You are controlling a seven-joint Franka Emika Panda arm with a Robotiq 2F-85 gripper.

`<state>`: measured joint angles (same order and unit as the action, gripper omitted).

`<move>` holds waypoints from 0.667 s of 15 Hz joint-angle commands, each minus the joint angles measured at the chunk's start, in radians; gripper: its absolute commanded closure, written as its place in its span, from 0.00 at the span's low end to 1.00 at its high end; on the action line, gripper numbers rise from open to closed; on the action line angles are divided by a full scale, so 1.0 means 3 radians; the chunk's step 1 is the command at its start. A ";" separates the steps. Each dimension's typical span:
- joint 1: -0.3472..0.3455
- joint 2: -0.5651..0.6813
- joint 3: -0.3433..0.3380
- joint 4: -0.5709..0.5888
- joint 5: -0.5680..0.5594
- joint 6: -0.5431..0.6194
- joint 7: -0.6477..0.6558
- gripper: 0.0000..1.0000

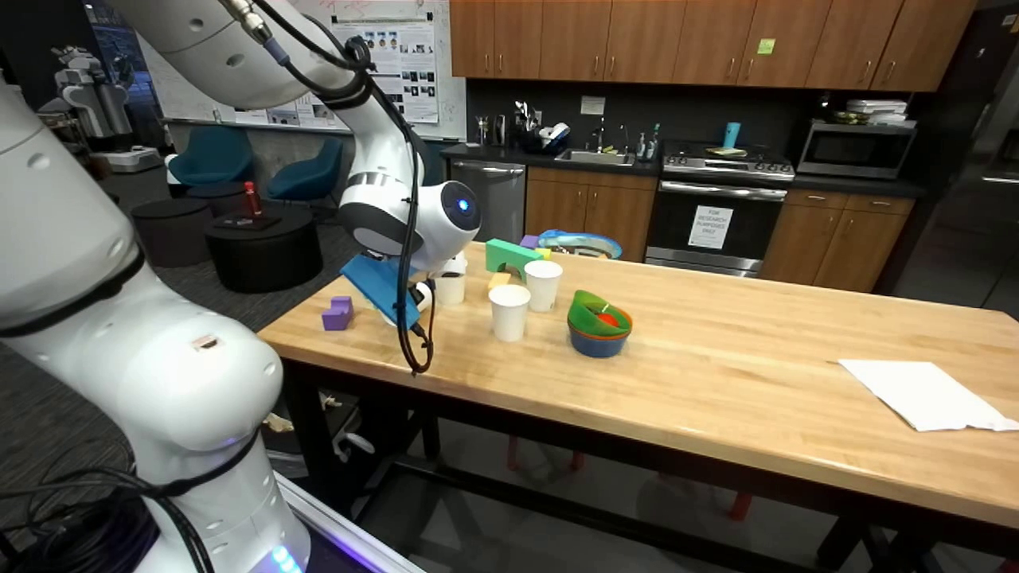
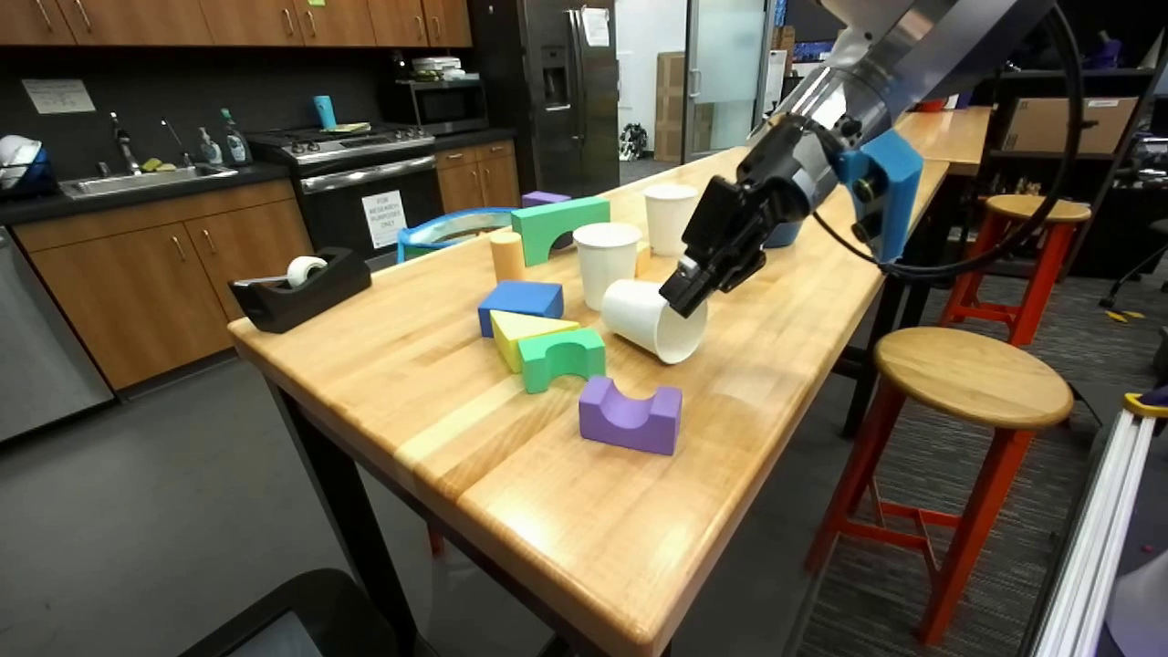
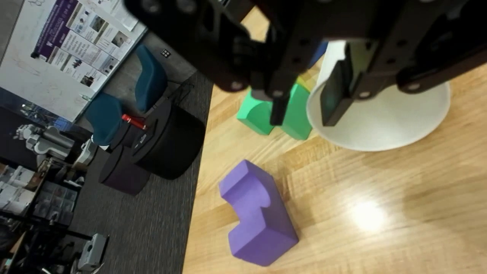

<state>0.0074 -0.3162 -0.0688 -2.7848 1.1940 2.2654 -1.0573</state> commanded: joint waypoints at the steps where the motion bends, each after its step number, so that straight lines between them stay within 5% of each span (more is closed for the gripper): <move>1: 0.0010 0.0018 0.0098 0.0000 0.0111 0.0086 -0.0123 0.99; 5: 0.0035 0.0026 0.0176 0.0000 0.0114 0.0143 -0.0119 1.00; 6: 0.0041 0.0033 0.0193 0.0000 0.0118 0.0165 -0.0088 0.74; 10: 0.0031 0.0052 0.0226 0.0000 0.0073 0.0185 -0.0063 0.56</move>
<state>0.0131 -0.3088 -0.0132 -2.7849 1.1990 2.2964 -1.0723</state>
